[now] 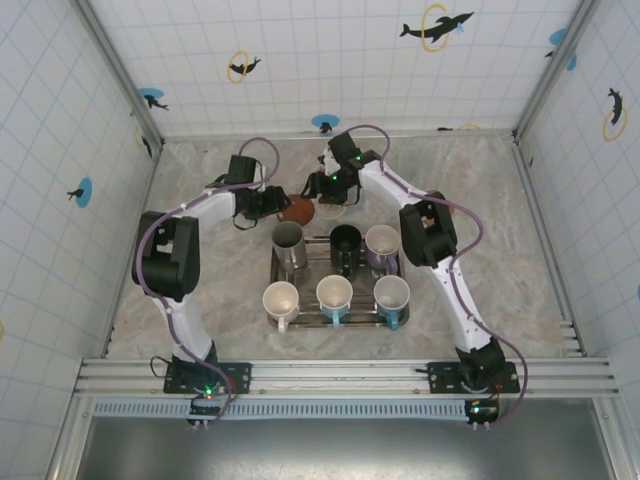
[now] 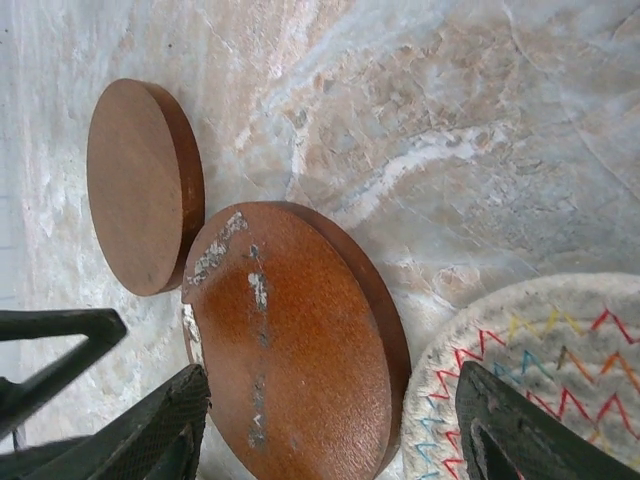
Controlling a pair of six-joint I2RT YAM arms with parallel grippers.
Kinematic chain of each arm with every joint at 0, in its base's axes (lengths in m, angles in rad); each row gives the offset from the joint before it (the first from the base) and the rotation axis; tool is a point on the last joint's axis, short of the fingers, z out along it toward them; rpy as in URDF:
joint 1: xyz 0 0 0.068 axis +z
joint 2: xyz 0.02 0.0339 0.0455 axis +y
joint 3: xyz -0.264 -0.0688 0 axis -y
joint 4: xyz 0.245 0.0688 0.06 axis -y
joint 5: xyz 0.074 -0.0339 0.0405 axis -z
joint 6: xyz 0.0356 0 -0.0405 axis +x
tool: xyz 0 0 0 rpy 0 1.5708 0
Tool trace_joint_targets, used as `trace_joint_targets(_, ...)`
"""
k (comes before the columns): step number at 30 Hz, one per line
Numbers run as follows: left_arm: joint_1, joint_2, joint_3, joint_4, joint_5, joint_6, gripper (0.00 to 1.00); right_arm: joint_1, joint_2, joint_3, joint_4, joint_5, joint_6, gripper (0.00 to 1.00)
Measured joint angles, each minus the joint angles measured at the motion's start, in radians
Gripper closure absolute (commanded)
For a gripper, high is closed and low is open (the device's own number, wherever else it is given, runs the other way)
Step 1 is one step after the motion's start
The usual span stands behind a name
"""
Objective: Place the cup by the coaster
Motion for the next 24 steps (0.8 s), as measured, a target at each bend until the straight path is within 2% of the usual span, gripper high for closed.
trace_joint_targets(11,-0.02,0.018,0.0,0.001,0.023,-0.008,0.29,-0.031,0.0,0.0,0.04,-0.011,0.033,0.33)
trace_joint_targets(24,-0.025,0.018,0.0,0.0,0.018,-0.016,0.29,-0.012,-0.043,-0.039,-0.062,-0.018,-0.07,0.33)
